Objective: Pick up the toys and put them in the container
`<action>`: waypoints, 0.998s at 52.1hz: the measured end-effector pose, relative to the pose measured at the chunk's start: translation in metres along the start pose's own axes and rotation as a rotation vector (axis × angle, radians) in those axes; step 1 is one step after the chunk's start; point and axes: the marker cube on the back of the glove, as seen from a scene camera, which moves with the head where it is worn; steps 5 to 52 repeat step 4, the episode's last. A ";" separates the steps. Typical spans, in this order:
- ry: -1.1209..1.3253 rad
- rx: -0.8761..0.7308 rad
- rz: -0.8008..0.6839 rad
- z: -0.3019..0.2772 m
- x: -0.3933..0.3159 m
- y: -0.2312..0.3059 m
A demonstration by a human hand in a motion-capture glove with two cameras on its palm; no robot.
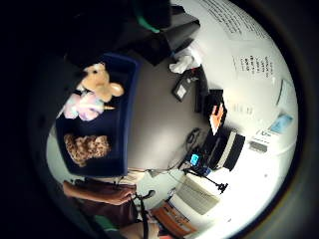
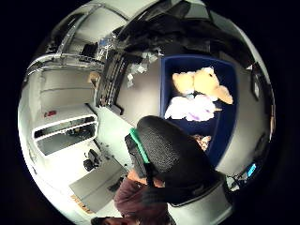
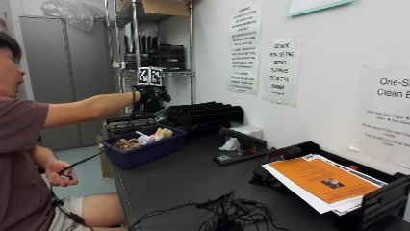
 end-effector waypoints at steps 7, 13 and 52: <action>0.024 -0.020 -0.012 0.001 0.003 0.008; 0.024 -0.020 -0.012 0.001 0.003 0.008; 0.024 -0.020 -0.012 0.001 0.003 0.008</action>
